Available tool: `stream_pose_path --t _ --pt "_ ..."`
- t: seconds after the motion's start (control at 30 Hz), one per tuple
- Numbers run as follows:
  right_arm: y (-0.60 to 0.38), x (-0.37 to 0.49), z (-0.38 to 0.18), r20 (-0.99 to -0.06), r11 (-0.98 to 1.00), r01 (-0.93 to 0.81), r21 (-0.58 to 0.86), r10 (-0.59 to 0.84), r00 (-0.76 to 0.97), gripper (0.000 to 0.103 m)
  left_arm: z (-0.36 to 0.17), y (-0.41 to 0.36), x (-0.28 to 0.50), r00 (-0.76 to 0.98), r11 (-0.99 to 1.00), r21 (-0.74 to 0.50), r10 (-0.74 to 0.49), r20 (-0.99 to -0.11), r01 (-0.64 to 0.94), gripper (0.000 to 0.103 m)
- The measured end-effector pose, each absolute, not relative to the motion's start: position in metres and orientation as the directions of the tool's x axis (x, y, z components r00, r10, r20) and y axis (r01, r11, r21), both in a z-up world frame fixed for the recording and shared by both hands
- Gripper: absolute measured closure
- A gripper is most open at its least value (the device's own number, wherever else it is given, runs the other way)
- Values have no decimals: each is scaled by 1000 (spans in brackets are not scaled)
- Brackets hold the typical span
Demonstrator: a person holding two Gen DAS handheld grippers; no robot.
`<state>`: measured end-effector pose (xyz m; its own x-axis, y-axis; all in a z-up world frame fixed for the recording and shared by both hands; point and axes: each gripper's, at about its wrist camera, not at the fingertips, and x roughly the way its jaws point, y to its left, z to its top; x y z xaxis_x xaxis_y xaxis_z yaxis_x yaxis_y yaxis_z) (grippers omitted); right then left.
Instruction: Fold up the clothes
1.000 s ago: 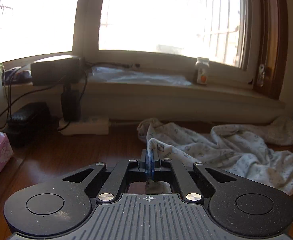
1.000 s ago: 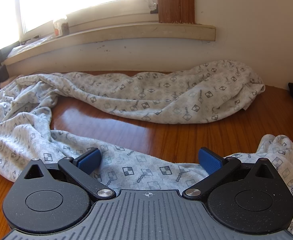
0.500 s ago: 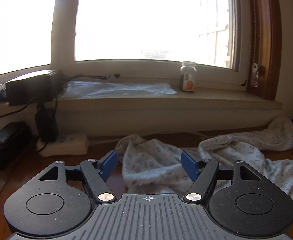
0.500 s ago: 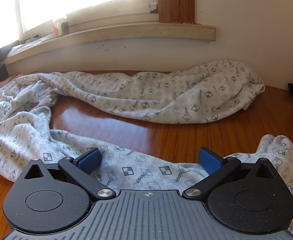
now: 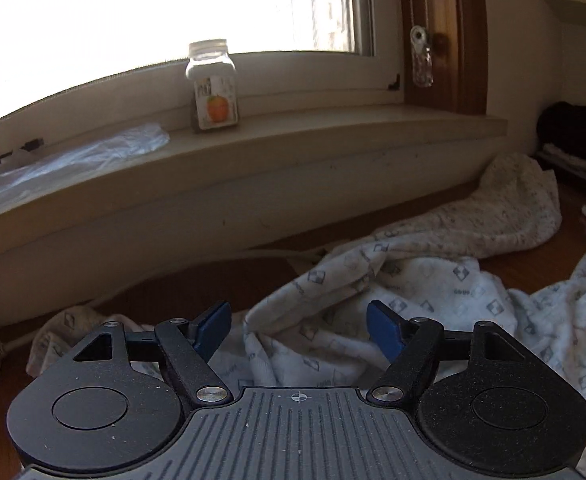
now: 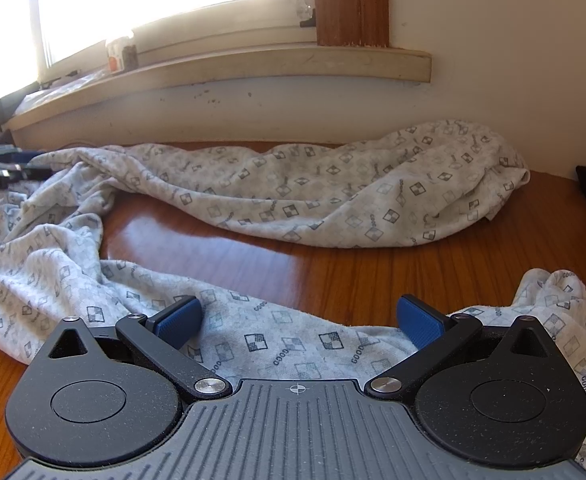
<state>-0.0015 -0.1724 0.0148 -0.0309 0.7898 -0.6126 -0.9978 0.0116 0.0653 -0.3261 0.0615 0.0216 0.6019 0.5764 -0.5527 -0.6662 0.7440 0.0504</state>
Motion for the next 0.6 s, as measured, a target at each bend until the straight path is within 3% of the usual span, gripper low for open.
stream_pose_path --t 0.17,0.27,0.6 --pt "-172 -2 15 -613 13 -998 63 789 -29 0 21 64 -340 605 716 -27 570 -556 -698 21" --pt "-172 -3 15 -614 15 -998 60 789 -25 0 17 68 -346 568 688 -53 551 -612 -724 18" --pt "-170 -3 15 -616 7 -998 54 787 -28 0 22 45 -391 566 656 -91 563 -602 -749 18"
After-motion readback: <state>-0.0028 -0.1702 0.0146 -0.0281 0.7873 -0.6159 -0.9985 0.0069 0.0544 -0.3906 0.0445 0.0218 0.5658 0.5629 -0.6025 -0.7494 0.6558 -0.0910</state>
